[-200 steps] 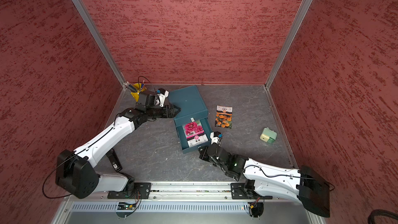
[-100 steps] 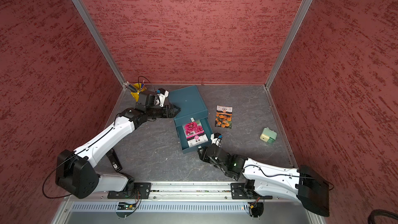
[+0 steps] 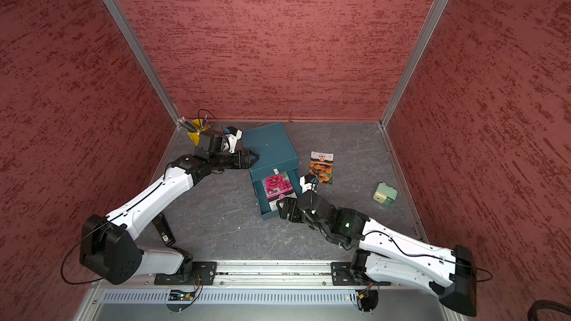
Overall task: Take the seed bags out of the drawer
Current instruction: Open the drawer in the storage box, then pick up the seed packet from the drawer.
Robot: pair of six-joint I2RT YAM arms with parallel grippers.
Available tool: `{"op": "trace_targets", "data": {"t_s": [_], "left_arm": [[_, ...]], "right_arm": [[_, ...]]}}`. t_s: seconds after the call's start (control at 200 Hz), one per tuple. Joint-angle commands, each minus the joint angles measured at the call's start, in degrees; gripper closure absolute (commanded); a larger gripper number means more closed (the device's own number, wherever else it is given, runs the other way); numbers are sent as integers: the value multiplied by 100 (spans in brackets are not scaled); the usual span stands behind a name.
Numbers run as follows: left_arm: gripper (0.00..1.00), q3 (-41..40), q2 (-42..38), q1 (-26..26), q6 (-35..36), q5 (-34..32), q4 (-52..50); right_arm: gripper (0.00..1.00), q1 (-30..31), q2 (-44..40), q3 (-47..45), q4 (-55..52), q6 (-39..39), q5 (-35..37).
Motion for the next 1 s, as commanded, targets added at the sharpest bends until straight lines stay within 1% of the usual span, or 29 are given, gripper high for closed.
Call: {"op": "trace_targets", "data": {"t_s": [0.0,0.145,0.23,0.331,0.461,0.651,0.797,0.987,0.997], "left_arm": [[13,-104,160,-27,66,-211,-443],[13,-97,165,-29,102,-206,-442],[13,-88,175,-30,109,-202,-435],[13,-88,183,-29,113,-189,-410],[13,-73,183,-28,111,-177,-386],[13,-65,201,-18,120,-175,-352],[13,-76,208,-18,128,-167,-338],[13,-79,210,-9,130,-147,-337],[13,-77,210,-12,137,-147,-344]], "right_arm": [[1,-467,306,627,-848,-824,-503],[1,-1144,1104,1530,-1450,-1651,-1316],[1,-1344,1530,1888,-1689,-2045,-1616],[1,-1516,1915,2121,-1838,-2275,-1814],[6,-1573,2229,2234,-1874,-2466,-1758],[15,-1614,2465,2071,-1608,-2581,-1583],[20,-1656,2689,2075,-1417,-2656,-1381],[23,-1662,2873,2095,-1340,-2785,-1072],[23,-1662,2985,2083,-1340,-2781,-1053]]}}
